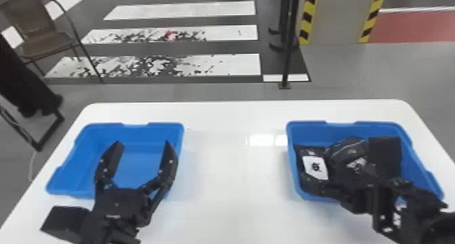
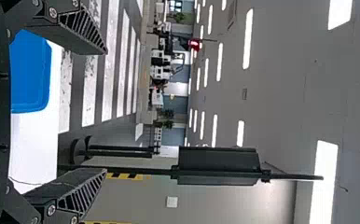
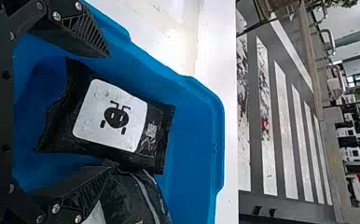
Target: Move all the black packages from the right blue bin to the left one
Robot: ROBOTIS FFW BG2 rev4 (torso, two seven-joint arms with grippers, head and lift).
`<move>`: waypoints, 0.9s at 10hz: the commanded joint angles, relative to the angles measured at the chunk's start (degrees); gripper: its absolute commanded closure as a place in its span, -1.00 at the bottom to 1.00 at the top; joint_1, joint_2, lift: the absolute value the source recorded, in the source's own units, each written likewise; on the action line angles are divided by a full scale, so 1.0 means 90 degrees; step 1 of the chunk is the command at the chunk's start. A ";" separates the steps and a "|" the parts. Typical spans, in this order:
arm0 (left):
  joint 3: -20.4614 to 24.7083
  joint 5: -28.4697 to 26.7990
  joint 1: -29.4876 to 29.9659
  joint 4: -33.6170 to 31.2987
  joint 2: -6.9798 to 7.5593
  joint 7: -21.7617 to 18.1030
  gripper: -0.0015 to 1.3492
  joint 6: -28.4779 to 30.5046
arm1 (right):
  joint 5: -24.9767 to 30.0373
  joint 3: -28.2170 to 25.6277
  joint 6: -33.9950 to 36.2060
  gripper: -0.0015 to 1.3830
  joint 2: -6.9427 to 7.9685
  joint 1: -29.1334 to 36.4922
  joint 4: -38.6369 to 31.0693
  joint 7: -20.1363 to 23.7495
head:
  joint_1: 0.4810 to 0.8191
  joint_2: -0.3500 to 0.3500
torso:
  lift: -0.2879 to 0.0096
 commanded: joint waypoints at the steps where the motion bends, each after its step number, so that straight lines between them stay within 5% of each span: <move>1: -0.0009 0.0000 -0.0019 0.0011 0.0006 -0.0004 -0.77 0.0012 | 0.0001 0.0016 0.0002 -0.75 -0.0002 -0.0044 0.0066 0.0000 | 0.27 0.26 | -0.10; 4: -0.0009 0.0025 -0.0035 0.0058 0.0006 -0.0024 -0.77 0.0044 | 0.0090 0.0054 0.0002 -0.48 -0.0002 -0.0326 0.0394 -0.0020 | 0.27 0.24 | -0.10; 7: -0.0009 0.0064 -0.0035 0.0073 0.0006 -0.0053 -0.77 0.0044 | -0.0126 0.0105 0.0142 0.55 -0.0031 -0.0388 0.0535 -0.0020 | 0.27 0.23 | -0.10; 9: -0.0009 0.0076 -0.0019 0.0089 0.0006 -0.0053 -0.77 0.0012 | -0.0456 0.0092 0.0267 0.61 -0.0031 -0.0341 0.0676 -0.0020 | 0.27 0.26 | -0.10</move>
